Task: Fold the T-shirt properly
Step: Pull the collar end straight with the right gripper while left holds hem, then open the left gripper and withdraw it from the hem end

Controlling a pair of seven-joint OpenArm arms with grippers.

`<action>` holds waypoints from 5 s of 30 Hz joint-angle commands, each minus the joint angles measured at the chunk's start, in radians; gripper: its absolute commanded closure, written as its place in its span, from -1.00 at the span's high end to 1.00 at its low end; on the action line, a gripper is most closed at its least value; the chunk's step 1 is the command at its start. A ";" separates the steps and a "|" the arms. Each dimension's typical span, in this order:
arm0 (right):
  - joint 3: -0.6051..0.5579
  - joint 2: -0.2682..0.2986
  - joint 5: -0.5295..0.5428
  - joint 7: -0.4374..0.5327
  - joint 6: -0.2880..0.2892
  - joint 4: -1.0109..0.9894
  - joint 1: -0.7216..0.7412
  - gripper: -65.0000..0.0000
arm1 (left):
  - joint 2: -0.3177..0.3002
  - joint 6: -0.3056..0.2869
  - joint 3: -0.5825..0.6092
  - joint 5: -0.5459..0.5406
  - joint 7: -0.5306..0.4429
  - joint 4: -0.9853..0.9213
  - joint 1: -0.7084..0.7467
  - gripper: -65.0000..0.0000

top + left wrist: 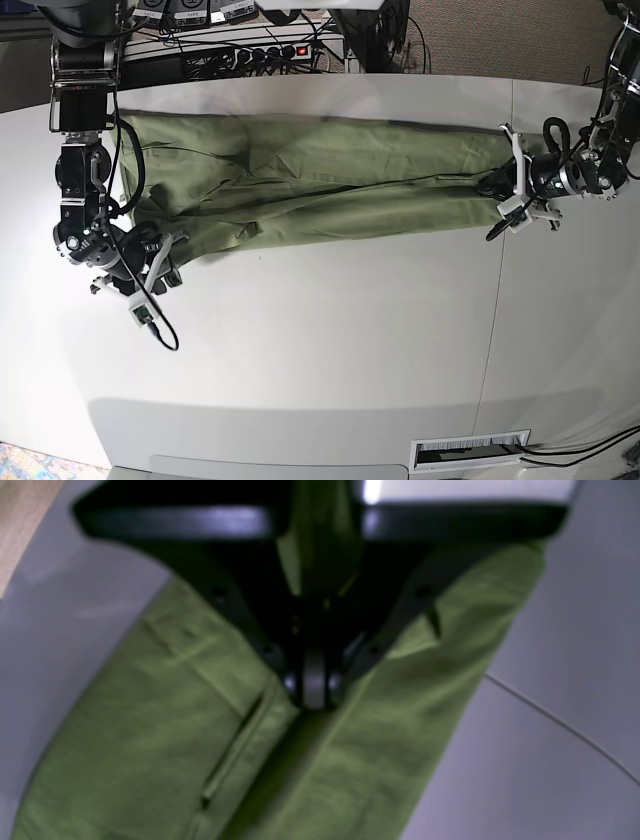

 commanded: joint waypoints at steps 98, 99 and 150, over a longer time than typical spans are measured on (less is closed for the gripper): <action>0.011 0.186 0.850 -0.593 0.068 -0.072 -0.025 -1.00 | -0.016 0.041 -0.004 0.031 0.030 0.000 -0.005 -1.00; 0.011 0.204 0.850 -0.593 0.068 -0.072 -0.025 -1.00 | -0.016 0.041 -0.004 0.030 0.030 0.000 -0.005 -1.00; 0.113 0.031 0.212 -0.219 0.095 0.115 -0.211 -1.00 | -0.025 0.086 -0.112 -0.213 0.327 0.069 -0.110 -0.23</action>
